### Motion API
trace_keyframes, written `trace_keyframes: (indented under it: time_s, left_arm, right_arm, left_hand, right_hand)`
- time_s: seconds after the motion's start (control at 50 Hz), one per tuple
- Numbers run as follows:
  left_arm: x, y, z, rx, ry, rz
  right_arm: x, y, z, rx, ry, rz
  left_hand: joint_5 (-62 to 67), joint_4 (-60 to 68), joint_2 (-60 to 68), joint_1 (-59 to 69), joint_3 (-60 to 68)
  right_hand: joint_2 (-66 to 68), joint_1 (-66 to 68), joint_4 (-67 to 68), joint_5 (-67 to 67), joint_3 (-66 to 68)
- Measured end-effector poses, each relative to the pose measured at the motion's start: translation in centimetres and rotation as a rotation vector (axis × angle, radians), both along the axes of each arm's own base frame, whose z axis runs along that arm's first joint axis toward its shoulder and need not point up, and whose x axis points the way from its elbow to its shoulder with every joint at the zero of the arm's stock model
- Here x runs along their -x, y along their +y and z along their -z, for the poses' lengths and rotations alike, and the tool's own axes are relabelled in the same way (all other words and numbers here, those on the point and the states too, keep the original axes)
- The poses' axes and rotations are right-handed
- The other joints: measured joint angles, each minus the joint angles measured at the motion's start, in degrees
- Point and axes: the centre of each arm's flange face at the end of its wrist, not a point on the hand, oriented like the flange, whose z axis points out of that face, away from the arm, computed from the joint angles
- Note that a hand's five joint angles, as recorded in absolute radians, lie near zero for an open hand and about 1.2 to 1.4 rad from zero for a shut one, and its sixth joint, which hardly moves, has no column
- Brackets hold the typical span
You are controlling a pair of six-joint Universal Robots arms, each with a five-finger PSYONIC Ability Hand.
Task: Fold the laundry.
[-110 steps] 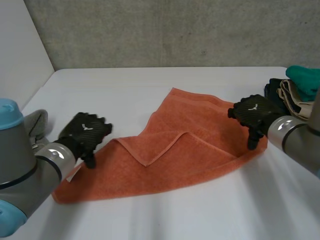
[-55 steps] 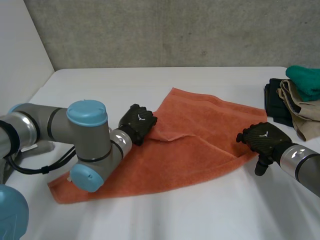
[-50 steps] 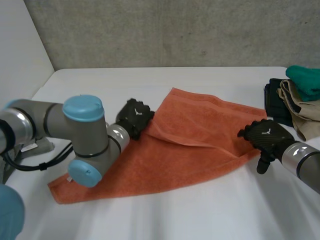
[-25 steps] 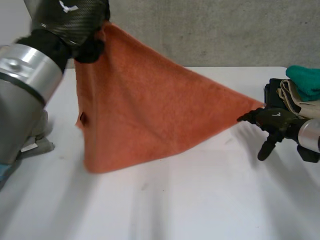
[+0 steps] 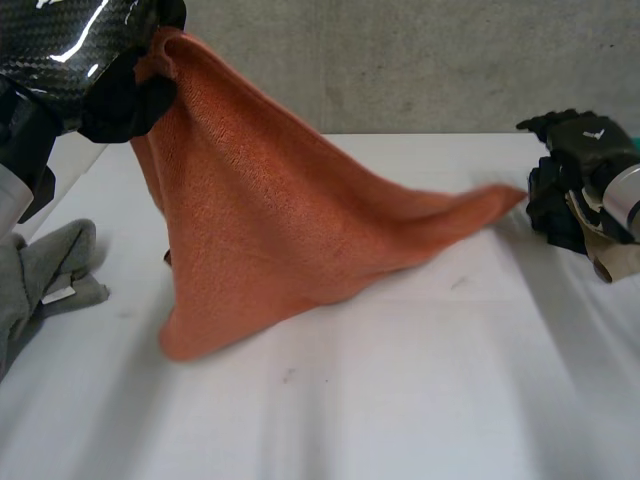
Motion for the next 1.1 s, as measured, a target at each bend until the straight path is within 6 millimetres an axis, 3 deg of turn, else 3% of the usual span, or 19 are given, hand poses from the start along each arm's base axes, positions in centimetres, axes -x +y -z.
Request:
trace_keyframes:
  time_s: [0.08,0.16,0.24,0.4,0.52,0.68,0.72,0.86,0.94,1.02,1.1]
  left_arm:
    - [-0.2,-0.3,0.3,-0.009,-0.001,-0.013]
    - [-0.3,-0.5,0.4,-0.013,-0.001,-0.02]
    - [-0.3,-0.4,0.4,-0.011,0.001,-0.02]
    - [-0.3,-0.2,-0.1,0.002,0.007,-0.016]
    - [-0.3,-0.2,-0.4,0.009,0.011,-0.016]
    - [-0.4,0.2,-0.7,0.016,0.015,-0.016]
    - [-0.5,0.2,-0.7,0.017,0.016,-0.017]
    - [-1.1,0.1,-0.8,0.013,0.03,-0.046]
    - [-1.8,-0.3,-0.8,0.008,0.042,-0.074]
    - [-2.9,-1.3,-1.0,0.003,0.059,-0.128]
    - [-4.2,-2.4,-1.1,-0.011,0.072,-0.184]
  right_arm:
    - [0.2,0.1,-0.9,0.03,0.049,-0.016]
    - [0.1,-0.2,-0.4,0.029,0.118,-0.045]
    - [-0.5,-0.3,1.4,-0.012,0.177,-0.087]
    - [-1.6,0.0,6.8,-0.156,0.271,-0.18]
    - [-1.8,-0.4,8.9,-0.183,0.233,-0.181]
    - [-3.2,-1.8,10.9,-0.054,0.199,-0.183]
    - [-3.6,-2.0,11.3,-0.019,0.201,-0.186]
    - [-4.7,-3.3,12.5,0.115,0.23,-0.163]
    - [-3.8,-4.1,11.3,0.152,0.25,-0.124]
    - [-1.5,-4.3,6.5,0.191,0.267,-0.064]
    - [0.5,-3.1,0.6,0.23,0.271,-0.027]
  left_hand:
    - [0.0,0.0,0.0,0.0,0.0]
    - [0.0,0.0,0.0,0.0,0.0]
    - [0.0,0.0,0.0,0.0,0.0]
    - [0.0,0.0,0.0,0.0,0.0]
    - [0.0,0.2,0.1,0.0,0.2]
    - [0.0,0.2,0.0,0.0,0.2]
    - [0.0,0.2,0.1,0.0,0.2]
    - [0.0,0.2,0.1,0.0,0.2]
    - [0.0,0.2,0.1,0.0,0.2]
    - [0.0,0.2,0.1,0.0,0.2]
    - [0.0,0.2,0.1,0.0,0.2]
  right_hand:
    - [-0.2,0.0,-0.2,-0.4,-0.9]
    - [-0.2,0.0,-0.2,-0.4,-0.9]
    - [-0.2,0.0,-0.2,-0.4,-0.9]
    - [-0.2,0.0,-0.2,-0.4,-0.9]
    - [-0.2,0.0,-0.2,-0.4,-0.9]
    - [0.8,0.6,0.8,0.5,0.1]
    - [6.5,5.5,6.4,5.2,5.8]
    - [50.7,49.6,50.0,48.8,49.3]
    - [55.5,52.5,56.1,53.5,55.1]
    - [55.5,52.5,56.3,53.5,55.2]
    - [55.5,52.5,56.3,53.5,55.2]
